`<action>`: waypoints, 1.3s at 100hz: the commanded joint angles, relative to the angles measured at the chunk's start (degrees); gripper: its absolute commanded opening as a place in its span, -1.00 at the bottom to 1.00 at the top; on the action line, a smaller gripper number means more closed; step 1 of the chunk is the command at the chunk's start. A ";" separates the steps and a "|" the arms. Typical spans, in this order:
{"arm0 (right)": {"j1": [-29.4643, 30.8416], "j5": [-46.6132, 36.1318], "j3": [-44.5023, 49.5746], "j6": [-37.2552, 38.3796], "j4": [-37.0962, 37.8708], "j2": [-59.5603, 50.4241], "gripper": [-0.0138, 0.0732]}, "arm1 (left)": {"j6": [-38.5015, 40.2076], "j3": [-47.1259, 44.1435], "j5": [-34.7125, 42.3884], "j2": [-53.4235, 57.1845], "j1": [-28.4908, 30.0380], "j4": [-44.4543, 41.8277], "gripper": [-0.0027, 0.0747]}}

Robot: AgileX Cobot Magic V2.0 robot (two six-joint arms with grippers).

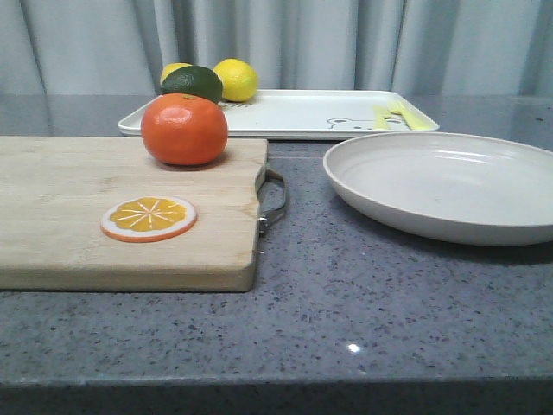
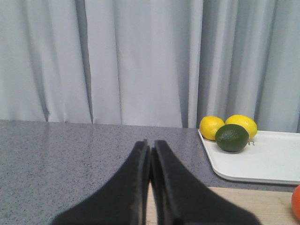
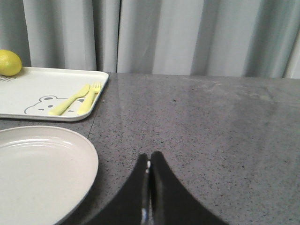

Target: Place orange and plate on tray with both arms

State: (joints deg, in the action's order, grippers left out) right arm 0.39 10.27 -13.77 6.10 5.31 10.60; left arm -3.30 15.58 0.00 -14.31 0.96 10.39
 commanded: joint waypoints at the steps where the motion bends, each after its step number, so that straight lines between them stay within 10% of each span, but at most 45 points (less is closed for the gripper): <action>1: 0.18 -3.18 -4.98 -0.17 -0.07 5.21 -0.81 | -0.04 4.86 3.34 -5.67 0.24 -0.14 -0.98; 79: 0.18 -6.28 -9.47 -0.12 -0.67 13.79 -0.81 | -0.04 9.54 6.20 -23.24 0.24 -0.28 -0.94; 105: 0.18 -6.28 -9.47 -0.12 -0.67 13.79 -0.81 | -0.04 10.32 6.51 -24.37 0.24 -1.02 0.29; 130: 0.18 -6.28 -9.47 -0.12 -0.67 13.79 -0.81 | -0.04 17.86 -1.34 -27.74 -0.44 -1.02 0.46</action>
State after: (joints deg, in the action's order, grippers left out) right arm 0.39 8.79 -21.10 6.10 4.36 23.63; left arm -3.30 28.84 -2.16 -40.26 0.96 9.39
